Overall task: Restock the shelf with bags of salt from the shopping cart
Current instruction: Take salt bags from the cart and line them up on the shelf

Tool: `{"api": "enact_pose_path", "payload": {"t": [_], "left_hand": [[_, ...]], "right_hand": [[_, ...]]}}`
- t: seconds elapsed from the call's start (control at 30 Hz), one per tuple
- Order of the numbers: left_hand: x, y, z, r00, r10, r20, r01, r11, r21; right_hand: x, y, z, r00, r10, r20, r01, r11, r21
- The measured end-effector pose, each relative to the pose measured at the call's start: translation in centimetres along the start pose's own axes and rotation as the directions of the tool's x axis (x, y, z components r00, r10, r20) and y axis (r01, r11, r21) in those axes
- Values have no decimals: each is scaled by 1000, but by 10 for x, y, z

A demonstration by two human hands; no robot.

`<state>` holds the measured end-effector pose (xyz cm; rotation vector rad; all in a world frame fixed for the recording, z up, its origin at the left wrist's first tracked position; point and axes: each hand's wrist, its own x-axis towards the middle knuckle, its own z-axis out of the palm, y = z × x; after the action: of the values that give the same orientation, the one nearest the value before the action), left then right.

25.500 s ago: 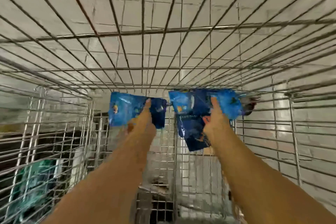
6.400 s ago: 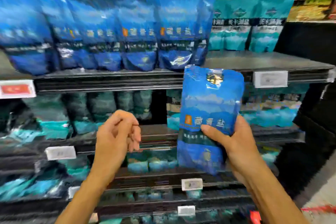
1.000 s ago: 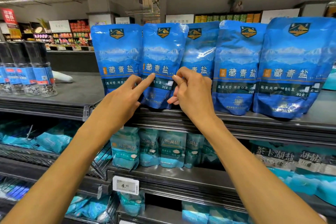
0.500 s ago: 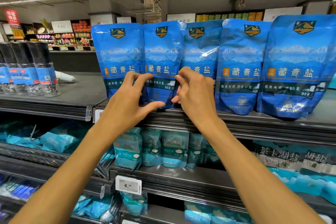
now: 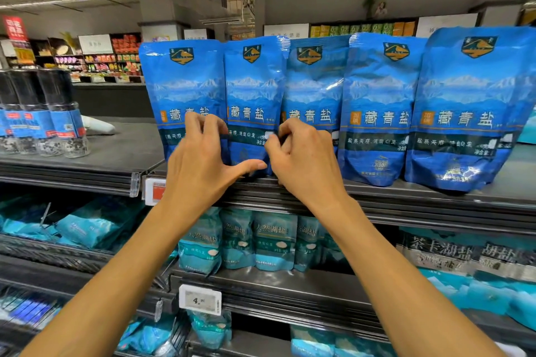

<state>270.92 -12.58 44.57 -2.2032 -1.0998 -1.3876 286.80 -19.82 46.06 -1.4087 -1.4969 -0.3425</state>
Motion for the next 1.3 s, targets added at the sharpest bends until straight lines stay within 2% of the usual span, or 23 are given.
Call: {"api": "enact_pose_path", "payload": {"t": [0.07, 0.17, 0.23, 0.3, 0.4, 0.57, 0.8, 0.97, 1.13, 1.3], "left_hand": [[-1, -1, -1, 998, -24, -53, 33, 986, 161], [-1, -1, 0, 994, -61, -86, 78, 975, 208], [-1, -3, 2, 993, -88, -79, 98, 986, 138], [-1, -11, 0, 989, -124, -83, 123, 992, -18], [3, -30, -6, 958, -221, -182, 188, 965, -181], [15, -44, -12, 955, -241, -174, 205, 957, -205], [17, -58, -8, 941, -333, -58, 311, 921, -235], [18, -55, -3, 943, -332, 26, 327, 907, -266], [13, -54, -4, 945, -327, 25, 319, 901, -293], [6, -50, -7, 957, -281, -69, 256, 933, -252]], "right_hand": [[-1, 0, 1, 999, 33, 39, -32, 999, -22], [0, 0, 3, 998, 40, 53, -37, 998, -47], [1, -1, 3, 998, 37, 42, -35, 998, -50], [0, -1, 3, 999, 40, 38, -38, 999, -37], [-2, 1, 4, 999, 31, 31, -31, 1000, -5], [-5, 6, 5, 999, 43, 32, -45, 998, 46], [-14, 10, 4, 999, 22, -40, -18, 996, 88], [-6, 10, 2, 1000, 22, 13, -23, 996, 82], [0, 8, 3, 997, 33, 72, -33, 999, 1], [-3, 5, 0, 997, 7, 72, -6, 1000, -22]]}}
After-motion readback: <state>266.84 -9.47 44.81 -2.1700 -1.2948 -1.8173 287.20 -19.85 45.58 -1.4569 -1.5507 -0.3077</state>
